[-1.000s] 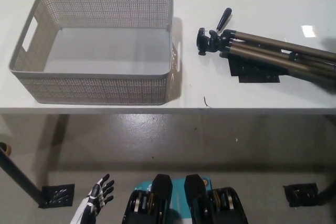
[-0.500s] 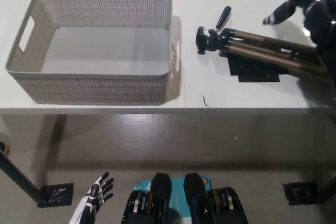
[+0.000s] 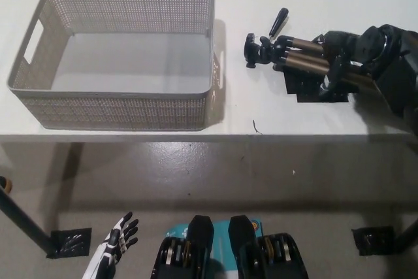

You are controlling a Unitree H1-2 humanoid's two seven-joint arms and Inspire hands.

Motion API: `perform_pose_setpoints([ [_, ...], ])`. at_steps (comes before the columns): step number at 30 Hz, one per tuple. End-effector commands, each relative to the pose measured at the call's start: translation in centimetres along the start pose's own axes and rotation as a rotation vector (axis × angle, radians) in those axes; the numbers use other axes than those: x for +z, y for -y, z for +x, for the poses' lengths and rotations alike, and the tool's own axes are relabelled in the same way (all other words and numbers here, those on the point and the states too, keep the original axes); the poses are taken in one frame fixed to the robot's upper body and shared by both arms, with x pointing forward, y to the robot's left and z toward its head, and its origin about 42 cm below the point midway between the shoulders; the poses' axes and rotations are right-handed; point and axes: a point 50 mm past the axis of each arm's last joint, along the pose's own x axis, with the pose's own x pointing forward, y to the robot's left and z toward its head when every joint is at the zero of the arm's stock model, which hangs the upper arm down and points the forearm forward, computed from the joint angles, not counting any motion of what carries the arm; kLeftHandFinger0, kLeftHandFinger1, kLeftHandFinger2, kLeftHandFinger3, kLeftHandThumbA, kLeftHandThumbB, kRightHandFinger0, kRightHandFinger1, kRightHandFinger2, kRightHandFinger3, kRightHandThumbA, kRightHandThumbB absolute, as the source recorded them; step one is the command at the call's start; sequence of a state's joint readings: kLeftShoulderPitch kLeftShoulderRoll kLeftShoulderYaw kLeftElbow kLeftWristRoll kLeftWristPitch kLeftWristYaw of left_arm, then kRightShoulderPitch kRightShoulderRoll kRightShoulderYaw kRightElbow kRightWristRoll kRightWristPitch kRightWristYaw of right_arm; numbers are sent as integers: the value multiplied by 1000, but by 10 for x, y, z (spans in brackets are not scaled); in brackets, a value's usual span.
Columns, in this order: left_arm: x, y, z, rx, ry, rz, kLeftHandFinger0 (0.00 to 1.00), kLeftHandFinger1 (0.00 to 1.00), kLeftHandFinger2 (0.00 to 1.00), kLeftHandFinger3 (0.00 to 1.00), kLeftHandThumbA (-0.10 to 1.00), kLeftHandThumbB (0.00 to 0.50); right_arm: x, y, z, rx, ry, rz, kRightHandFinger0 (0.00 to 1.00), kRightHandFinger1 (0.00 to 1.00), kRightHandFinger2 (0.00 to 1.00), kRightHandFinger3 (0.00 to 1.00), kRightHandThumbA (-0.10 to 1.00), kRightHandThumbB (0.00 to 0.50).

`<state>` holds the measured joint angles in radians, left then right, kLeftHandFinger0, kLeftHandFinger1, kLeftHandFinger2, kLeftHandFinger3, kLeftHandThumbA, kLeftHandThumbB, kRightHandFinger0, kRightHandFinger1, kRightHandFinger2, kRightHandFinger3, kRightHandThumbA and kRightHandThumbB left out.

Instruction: The robot uses its right hand to pick the tripod on the desk and places it into a rectangular container on the left.

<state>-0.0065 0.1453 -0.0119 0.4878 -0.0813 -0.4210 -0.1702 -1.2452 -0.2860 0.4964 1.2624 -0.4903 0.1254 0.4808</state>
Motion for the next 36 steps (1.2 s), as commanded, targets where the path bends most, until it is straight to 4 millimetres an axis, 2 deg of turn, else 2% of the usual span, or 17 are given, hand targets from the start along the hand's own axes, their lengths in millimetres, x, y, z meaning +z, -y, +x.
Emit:
perform_pose_setpoints([
  [1,5,-4,0,-12,48,25,1000,1000,1000,1000,1000,500,7,6,-2,85,-9,-33,1000,1000,1000,1000,1000,500],
  [6,3,-5,-2,-15,42,23,1000,1000,1000,1000,1000,500,-22,-40,13,140,-285,-281,1000,1000,1000,1000,922,491],
  [7,2,-5,-3,-13,40,24,1000,1000,1000,1000,1000,500,-26,-47,15,162,-321,-336,1000,1000,1000,1000,902,460],
  [8,2,-5,-3,-8,41,24,1000,1000,1000,1000,1000,500,-33,-56,17,148,-357,-407,1000,1000,1000,1000,781,356],
  [9,1,-3,-4,-8,39,17,1000,1000,1000,1000,1000,500,-40,-64,19,113,-389,-468,1000,1000,1000,1000,732,371],
  [10,2,-3,-4,-10,39,18,1000,1000,1000,1000,1000,500,-46,-69,22,-30,-366,-440,987,1000,1000,1000,332,268],
  [11,1,-3,-4,-11,39,22,1000,1000,1000,1000,1000,500,-52,-76,24,-140,-322,-492,616,675,810,1000,19,237],
  [14,4,-5,0,-11,48,29,1000,1000,1000,1000,1000,500,-54,-75,24,-242,-282,-549,159,288,506,1000,-50,226],
  [19,6,-4,3,-17,54,26,1000,1000,1000,1000,1000,500,-56,-67,21,-361,-192,-538,193,331,546,796,-100,202],
  [20,6,-4,3,-17,55,25,1000,1000,1000,1000,1000,500,-56,-65,20,-399,-148,-520,289,401,618,750,-100,208],
  [23,5,-4,1,-19,51,19,1000,1000,1000,1000,1000,500,-53,-60,18,-449,-97,-537,292,411,665,693,5,271],
  [26,3,-5,1,-21,45,18,1000,1000,1000,1000,1000,500,-40,-42,14,-514,-35,-540,342,415,584,631,-100,255],
  [28,3,-5,1,-17,36,13,1000,1000,1000,1000,1000,500,-22,-16,5,-607,15,-572,93,190,390,561,-100,256],
  [30,3,-4,1,-20,39,19,1000,1000,1000,1000,1000,500,-2,19,-10,-702,101,-566,1,24,242,444,-100,213],
  [32,3,-4,1,-21,42,25,1000,1000,1000,1000,1000,500,22,52,-29,-764,154,-547,0,59,291,510,-100,272],
  [33,3,-3,2,-18,41,25,1000,1000,1000,1000,1000,500,33,66,-42,-826,190,-573,0,4,209,496,-100,295],
  [36,2,-4,2,-19,38,24,1000,1000,1000,1000,1000,500,67,106,-80,-935,255,-614,0,0,119,306,-100,221],
])
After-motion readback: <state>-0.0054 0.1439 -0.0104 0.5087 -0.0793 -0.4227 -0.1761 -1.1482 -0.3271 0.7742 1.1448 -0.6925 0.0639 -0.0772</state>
